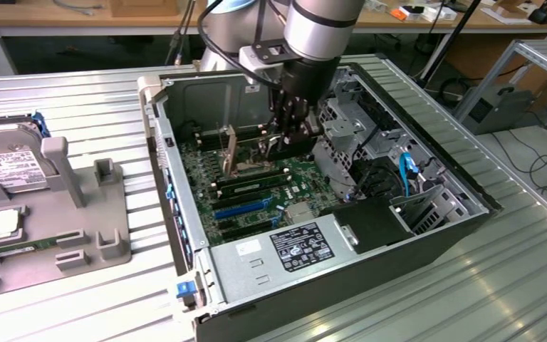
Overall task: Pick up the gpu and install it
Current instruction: 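Insert the gpu into the slot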
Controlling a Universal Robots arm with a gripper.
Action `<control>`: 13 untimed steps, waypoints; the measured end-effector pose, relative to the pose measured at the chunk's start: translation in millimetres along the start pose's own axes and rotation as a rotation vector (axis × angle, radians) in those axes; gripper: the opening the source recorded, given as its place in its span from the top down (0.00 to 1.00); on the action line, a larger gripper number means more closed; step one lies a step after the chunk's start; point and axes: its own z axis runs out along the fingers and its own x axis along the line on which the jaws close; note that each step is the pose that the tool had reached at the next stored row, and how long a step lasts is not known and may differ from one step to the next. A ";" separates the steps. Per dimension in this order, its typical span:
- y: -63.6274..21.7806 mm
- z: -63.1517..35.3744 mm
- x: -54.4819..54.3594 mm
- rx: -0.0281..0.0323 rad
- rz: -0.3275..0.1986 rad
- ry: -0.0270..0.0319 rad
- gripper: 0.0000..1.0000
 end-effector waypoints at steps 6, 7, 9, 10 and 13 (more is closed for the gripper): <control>0.1 4.2 0.4 -0.0001 -0.001 0.0000 0.73; 0.1 4.9 0.4 -0.0001 -0.001 0.0000 0.73; 0.1 6.2 0.5 -0.0001 -0.001 0.0000 0.73; 0.1 7.1 0.6 -0.0001 -0.001 0.0000 0.73; 0.1 9.0 0.8 0.0000 -0.001 -0.0001 0.73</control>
